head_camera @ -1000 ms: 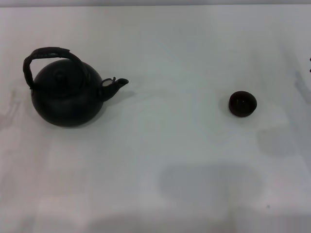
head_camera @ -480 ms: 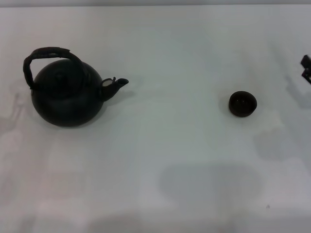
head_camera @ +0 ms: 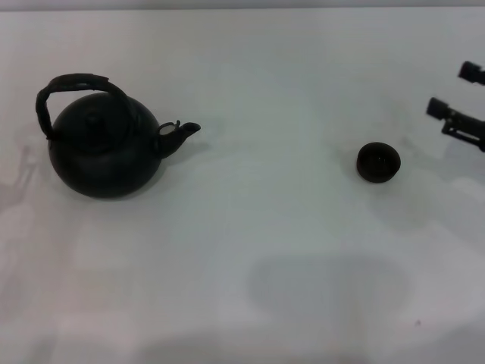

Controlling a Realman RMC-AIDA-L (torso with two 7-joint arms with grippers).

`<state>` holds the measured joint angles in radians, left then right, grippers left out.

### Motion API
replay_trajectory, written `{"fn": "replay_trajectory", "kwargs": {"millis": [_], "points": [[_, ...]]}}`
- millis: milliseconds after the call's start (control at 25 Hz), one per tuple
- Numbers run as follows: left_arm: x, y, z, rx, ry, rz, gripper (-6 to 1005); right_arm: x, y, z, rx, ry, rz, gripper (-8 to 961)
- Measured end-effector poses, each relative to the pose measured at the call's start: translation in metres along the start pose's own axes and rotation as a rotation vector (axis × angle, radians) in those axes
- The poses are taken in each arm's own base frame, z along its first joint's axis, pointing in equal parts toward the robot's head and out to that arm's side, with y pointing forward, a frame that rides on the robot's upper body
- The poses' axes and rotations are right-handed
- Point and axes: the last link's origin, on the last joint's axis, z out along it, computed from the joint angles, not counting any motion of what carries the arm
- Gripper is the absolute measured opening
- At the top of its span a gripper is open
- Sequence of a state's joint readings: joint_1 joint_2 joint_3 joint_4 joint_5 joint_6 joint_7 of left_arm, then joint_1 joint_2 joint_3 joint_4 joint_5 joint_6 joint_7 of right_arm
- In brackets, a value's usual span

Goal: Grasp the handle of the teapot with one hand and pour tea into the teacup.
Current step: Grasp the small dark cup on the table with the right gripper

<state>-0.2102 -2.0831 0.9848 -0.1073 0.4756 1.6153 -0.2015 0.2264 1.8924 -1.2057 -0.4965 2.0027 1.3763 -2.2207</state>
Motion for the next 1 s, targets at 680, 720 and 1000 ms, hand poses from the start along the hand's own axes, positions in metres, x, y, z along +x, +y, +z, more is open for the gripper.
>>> {"fn": "replay_trajectory", "kwargs": {"millis": [680,720,1000], "points": [[0.0,0.0,-0.001,0.001,-0.001,-0.001,860,-0.038,0.005,0.053,-0.275,0.382,-0.205,848],[0.0,0.0,-0.001,0.001,-0.002,-0.001,860,-0.037,0.006,0.056,-0.276,0.4,-0.216,848],[-0.001,0.0,-0.002,0.002,-0.004,-0.003,860,-0.026,0.006,0.063,-0.283,0.489,-0.256,851]]}}
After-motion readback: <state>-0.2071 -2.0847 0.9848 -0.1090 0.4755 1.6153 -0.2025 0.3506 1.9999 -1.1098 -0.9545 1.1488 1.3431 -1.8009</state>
